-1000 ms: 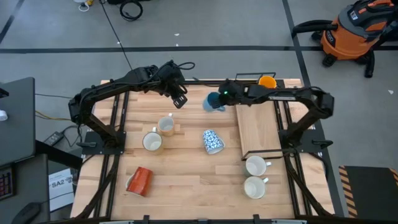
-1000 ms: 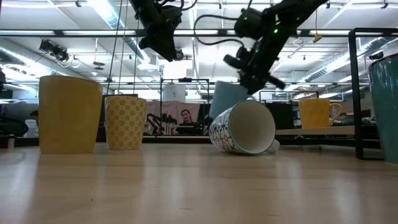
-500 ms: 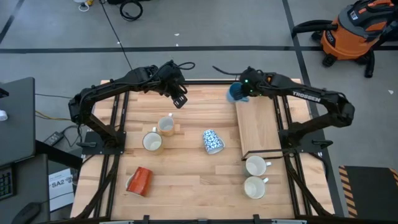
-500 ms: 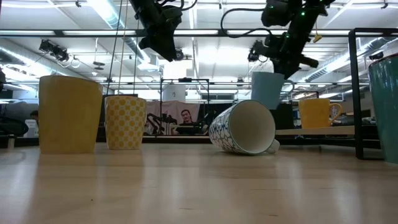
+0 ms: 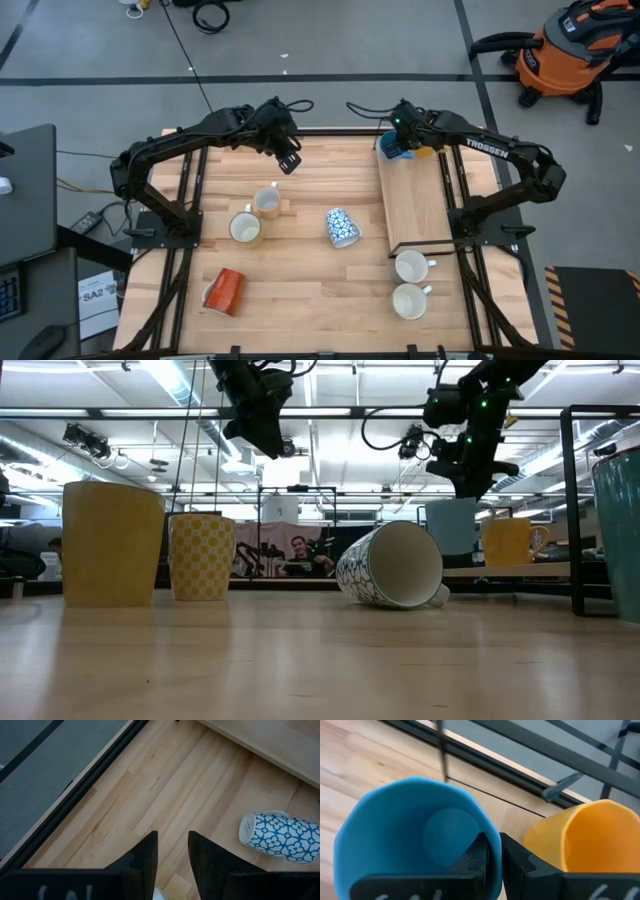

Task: Place coffee mugs
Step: Put the blue mug on the shelf

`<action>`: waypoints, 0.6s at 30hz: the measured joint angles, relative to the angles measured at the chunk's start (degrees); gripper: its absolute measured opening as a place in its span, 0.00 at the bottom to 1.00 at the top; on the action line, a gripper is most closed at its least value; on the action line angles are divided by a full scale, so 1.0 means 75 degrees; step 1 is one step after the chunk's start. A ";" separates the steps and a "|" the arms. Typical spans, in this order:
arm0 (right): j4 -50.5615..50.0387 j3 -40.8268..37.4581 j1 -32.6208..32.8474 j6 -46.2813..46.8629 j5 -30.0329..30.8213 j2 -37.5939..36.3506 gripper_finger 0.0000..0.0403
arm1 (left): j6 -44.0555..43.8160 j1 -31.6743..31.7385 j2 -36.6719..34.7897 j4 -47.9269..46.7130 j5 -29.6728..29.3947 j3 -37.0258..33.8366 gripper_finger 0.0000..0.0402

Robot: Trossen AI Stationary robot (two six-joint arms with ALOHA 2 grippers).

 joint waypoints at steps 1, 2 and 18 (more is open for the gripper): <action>-0.0009 0.0000 -0.0085 -0.0025 0.0001 0.0028 0.10 | 0.0000 0.0000 0.0000 -0.0001 0.0000 0.0000 0.28; -0.0009 0.0000 -0.0175 -0.0027 0.0002 0.0063 0.10 | 0.0000 0.0000 0.0000 -0.0001 0.0000 0.0000 0.28; 0.0416 0.0017 -0.0616 -0.0426 0.0001 0.0835 0.10 | 0.0000 -0.0003 0.0000 -0.0001 0.0000 0.0000 0.28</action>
